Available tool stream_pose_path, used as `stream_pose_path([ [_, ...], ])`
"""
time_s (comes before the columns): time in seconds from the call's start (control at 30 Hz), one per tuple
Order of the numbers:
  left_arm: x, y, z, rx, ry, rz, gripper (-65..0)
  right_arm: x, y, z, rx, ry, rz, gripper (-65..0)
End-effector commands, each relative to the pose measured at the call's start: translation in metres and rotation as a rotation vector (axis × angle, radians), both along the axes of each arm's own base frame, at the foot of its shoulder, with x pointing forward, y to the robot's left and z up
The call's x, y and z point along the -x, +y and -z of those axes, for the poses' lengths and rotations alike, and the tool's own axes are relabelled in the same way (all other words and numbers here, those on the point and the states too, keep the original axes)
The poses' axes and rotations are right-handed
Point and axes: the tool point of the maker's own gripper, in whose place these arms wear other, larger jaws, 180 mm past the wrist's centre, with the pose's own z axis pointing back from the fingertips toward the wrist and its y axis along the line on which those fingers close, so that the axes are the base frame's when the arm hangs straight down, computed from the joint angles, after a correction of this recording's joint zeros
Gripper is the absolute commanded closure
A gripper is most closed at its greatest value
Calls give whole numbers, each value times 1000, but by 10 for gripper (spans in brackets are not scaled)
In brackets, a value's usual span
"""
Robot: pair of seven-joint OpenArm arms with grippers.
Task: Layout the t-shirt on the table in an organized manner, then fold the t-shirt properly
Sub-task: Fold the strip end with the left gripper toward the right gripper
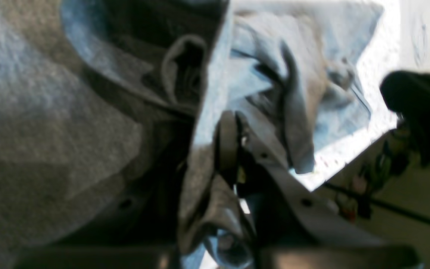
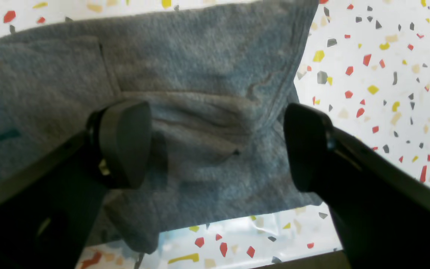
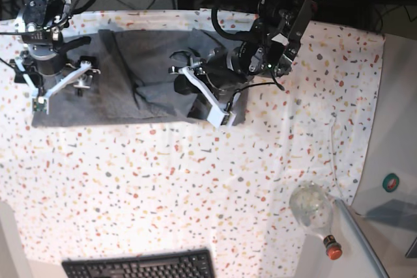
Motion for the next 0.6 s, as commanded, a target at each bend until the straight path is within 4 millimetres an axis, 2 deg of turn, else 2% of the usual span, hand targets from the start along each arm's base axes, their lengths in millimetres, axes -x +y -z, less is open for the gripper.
stream_pose_path([
  [0.0, -10, -3, -12, 26, -41, -4, 0, -6, -3, -8, 13, -37, 1, -509],
  [0.3, -14, -6, -14, 28, -49, 1, 0, -6, -3, -8, 13, -37, 1, -509],
  [0.57, -13, -5, -8, 22, -32, 0, 0, -6, -3, -8, 13, -37, 1, -509],
])
